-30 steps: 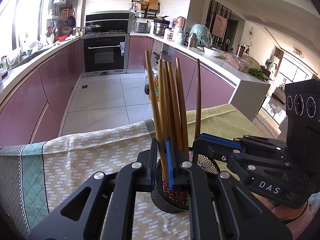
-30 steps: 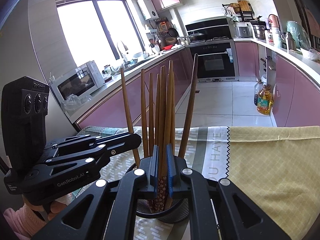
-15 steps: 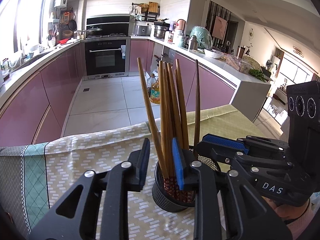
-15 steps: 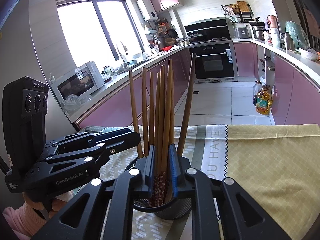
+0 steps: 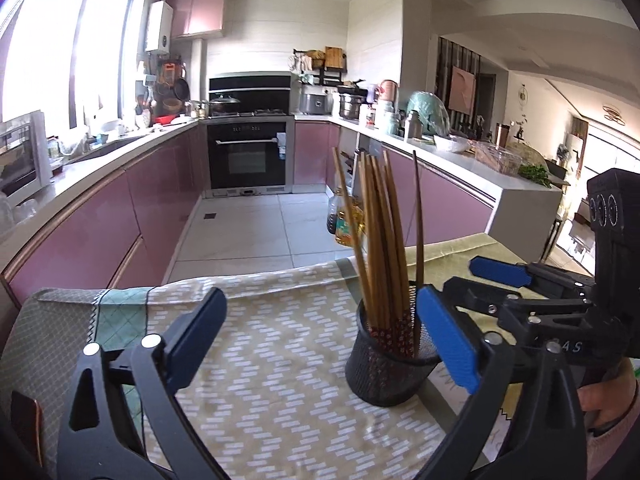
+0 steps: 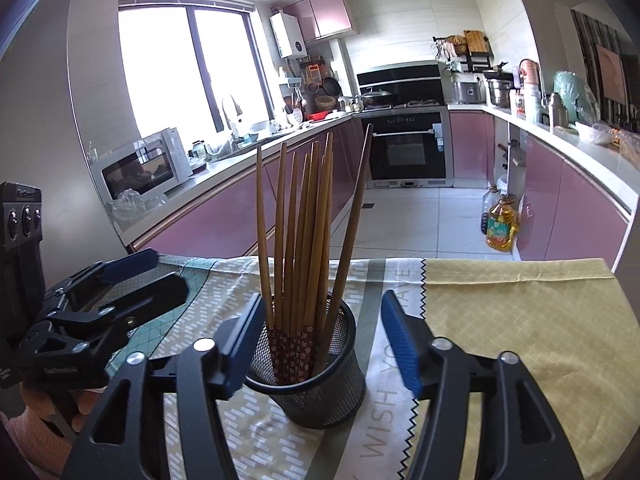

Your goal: Organize utensils

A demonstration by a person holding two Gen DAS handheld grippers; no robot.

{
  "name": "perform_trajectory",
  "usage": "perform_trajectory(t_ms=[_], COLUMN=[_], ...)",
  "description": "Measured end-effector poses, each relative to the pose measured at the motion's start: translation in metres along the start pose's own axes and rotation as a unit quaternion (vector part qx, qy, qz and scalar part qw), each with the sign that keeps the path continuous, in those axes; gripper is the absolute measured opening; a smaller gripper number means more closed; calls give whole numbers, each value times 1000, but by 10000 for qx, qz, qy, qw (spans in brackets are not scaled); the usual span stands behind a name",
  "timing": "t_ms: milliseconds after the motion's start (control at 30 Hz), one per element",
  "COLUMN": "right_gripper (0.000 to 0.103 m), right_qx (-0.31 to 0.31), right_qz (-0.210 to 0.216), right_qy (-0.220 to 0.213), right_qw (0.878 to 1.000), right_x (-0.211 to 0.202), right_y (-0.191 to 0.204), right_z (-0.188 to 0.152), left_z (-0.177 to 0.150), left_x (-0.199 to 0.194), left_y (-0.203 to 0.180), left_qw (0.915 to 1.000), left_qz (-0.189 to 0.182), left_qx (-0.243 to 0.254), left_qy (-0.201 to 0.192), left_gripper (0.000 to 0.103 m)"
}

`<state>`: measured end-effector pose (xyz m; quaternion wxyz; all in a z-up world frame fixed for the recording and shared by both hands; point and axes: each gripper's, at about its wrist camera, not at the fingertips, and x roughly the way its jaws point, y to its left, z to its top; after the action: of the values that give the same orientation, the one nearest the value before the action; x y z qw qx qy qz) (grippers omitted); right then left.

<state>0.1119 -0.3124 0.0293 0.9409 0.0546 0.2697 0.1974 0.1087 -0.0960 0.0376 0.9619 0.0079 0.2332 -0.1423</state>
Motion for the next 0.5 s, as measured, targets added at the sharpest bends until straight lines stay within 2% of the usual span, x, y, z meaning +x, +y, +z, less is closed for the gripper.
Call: perform_trajectory(t_ms=[267, 500], right_gripper=[95, 96], right_qx=[-264, -337], right_qz=[-353, -646], right_qy=[-313, -743], right_qw=[9985, 9946], right_x=[-13, -27], right_y=[16, 28], right_z=[-16, -33], left_z=[-21, -35], left_x=[-26, -46], left_y=[13, 19], left_qw=[9991, 9953], left_qz=[361, 806], left_qx=[-134, -212], left_qy=[-168, -503], left_gripper=[97, 97])
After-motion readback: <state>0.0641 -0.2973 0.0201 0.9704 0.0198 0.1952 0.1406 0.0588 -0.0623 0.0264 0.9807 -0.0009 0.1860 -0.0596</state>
